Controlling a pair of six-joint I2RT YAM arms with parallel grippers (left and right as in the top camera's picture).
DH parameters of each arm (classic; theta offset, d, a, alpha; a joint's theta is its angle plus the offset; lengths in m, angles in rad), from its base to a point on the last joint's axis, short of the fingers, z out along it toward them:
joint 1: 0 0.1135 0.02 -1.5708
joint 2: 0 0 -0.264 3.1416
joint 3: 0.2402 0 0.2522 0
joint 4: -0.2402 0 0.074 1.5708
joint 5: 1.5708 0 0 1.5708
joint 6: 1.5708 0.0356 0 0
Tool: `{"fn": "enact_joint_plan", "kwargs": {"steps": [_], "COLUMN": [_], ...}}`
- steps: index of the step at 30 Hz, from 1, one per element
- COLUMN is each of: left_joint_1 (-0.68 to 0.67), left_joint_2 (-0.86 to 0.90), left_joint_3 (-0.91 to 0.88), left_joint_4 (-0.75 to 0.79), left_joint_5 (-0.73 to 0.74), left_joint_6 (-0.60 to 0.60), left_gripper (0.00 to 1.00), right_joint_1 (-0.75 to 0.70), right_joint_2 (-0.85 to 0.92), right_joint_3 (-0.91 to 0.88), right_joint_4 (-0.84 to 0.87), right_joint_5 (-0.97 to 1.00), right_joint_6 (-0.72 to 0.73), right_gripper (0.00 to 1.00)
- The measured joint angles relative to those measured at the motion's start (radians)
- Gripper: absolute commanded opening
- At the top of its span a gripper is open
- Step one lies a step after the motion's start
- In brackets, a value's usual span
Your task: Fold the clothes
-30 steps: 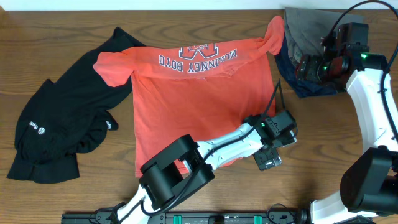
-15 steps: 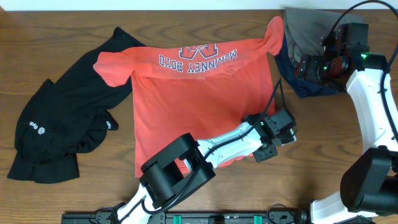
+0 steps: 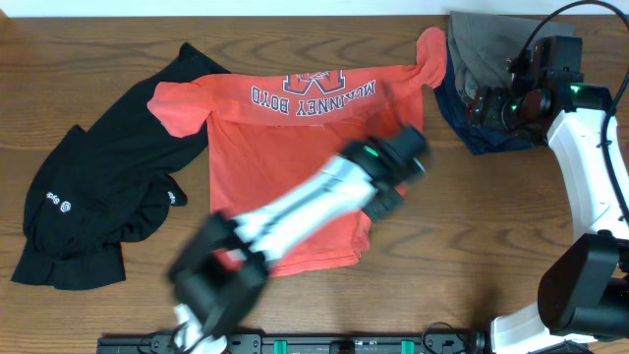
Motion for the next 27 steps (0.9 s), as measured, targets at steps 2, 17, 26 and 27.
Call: {"fn": "enact_joint_plan", "kwargs": {"steps": [2,17,26,27], "left_joint_1": [0.083,0.428,0.427,0.427], "left_joint_2": [-0.101,-0.319,-0.558,-0.572], "left_joint_3": [0.006,0.017,0.017,0.017], "left_joint_4": [-0.059,-0.396,-0.399,-0.400], "left_joint_5": [-0.007,-0.086,-0.198,-0.204], "left_joint_6": [-0.030,-0.157,-0.215,-0.218], "left_gripper": [0.06,0.06,0.06,0.06], "right_joint_1": [0.000,0.208,0.317,0.317], "right_joint_2": [0.000,0.008,0.208,0.223], "right_joint_3": [0.000,0.000,0.000,0.000], "right_joint_4": [0.000,0.063,0.124,0.126], "right_joint_5": [-0.005,-0.019,0.024,0.029], "right_joint_6": [-0.003,0.013,0.079,0.087], "right_gripper": [0.78,0.76,0.74,0.74]}}
